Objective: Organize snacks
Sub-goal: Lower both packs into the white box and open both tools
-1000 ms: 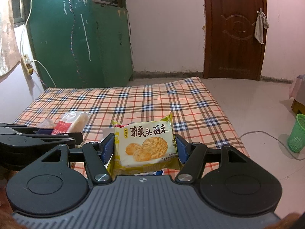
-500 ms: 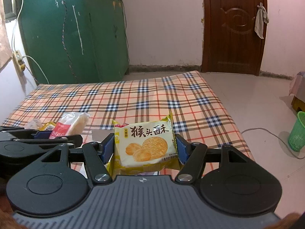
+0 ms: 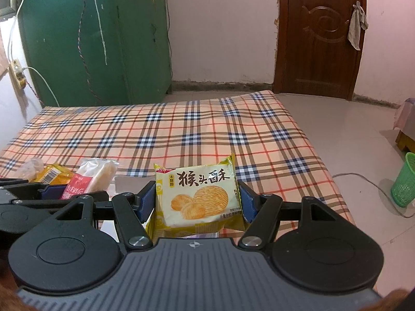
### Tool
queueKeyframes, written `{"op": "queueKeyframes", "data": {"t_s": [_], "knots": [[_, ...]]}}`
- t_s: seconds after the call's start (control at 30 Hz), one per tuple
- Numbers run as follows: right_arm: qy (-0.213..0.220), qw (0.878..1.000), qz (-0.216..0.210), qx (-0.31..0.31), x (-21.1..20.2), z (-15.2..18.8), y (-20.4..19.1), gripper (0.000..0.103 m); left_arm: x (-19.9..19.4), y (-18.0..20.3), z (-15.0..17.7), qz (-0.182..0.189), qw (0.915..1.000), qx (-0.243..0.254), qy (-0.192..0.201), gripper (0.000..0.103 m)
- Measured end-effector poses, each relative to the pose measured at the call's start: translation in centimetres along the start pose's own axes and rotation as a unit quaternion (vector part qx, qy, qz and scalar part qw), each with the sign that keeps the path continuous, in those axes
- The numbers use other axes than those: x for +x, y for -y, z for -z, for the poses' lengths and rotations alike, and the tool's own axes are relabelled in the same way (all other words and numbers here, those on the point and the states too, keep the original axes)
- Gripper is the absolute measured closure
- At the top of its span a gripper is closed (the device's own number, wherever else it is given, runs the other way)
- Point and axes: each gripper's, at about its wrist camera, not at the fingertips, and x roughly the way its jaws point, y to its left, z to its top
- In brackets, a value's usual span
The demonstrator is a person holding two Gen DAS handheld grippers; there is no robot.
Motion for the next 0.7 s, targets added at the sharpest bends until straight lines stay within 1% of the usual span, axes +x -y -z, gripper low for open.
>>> {"op": "queueKeyframes", "data": {"t_s": [0.23,0.37,0.4,0.43,0.47,0.5,0.53,0.6,0.7], "knots": [[-0.004,1.000,-0.004,0.000,1.0,-0.2,0.0,0.021,1.3,0.7,0.1,0.015,0.9998,0.014,-0.006,0.070],[-0.009,1.000,-0.006,0.006,2.0,-0.4,0.1,0.020,1.7,0.9,0.1,0.046,0.9988,0.014,-0.006,0.069],[-0.010,1.000,-0.008,0.009,2.1,-0.4,0.2,0.018,1.7,0.8,0.1,0.059,0.9982,0.012,-0.003,0.066],[-0.008,1.000,-0.011,0.012,2.3,-0.4,0.3,0.012,1.6,0.8,0.1,0.066,0.9978,0.010,-0.003,0.053],[-0.002,1.000,-0.011,0.014,2.2,-0.3,0.3,0.007,1.4,0.7,0.1,0.070,0.9975,0.010,0.002,0.046],[0.003,1.000,-0.009,0.013,2.1,-0.3,0.4,0.003,1.3,0.7,0.2,0.072,0.9974,0.010,0.007,0.046],[0.005,1.000,-0.009,0.013,2.1,-0.3,0.4,0.001,1.1,0.7,0.2,0.069,0.9975,0.012,0.008,0.046],[0.008,1.000,-0.009,0.011,1.7,-0.2,0.5,0.001,0.9,0.5,0.3,0.064,0.9978,0.012,0.007,0.044],[0.016,1.000,-0.005,0.009,0.8,-0.2,0.5,0.001,0.3,-0.1,0.4,0.055,0.9985,0.006,0.008,0.038]]}}
